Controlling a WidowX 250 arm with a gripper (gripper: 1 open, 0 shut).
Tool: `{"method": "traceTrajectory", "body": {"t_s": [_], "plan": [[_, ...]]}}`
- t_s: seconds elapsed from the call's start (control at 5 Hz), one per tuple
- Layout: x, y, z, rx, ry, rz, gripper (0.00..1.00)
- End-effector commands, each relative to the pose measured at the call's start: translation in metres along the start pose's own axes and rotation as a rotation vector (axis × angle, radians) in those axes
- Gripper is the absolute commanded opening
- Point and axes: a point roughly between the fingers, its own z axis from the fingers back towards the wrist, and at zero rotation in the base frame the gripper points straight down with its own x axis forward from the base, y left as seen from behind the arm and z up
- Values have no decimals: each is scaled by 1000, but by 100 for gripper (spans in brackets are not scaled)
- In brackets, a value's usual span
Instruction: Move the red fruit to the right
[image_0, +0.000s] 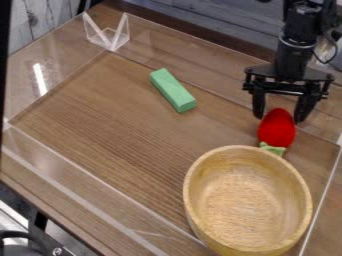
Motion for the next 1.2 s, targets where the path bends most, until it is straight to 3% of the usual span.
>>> {"method": "traceTrajectory", "body": {"t_s": [0.0,0.2,0.4,0.6,1.0], "plan": [[7,4,59,-86,-109,54,100],[15,29,94,-112,-137,105,100],[23,59,115,-124,-156,159,100],[32,64,118,-122,-163,181,100],[27,85,121,-88,-162,310,100]]}}
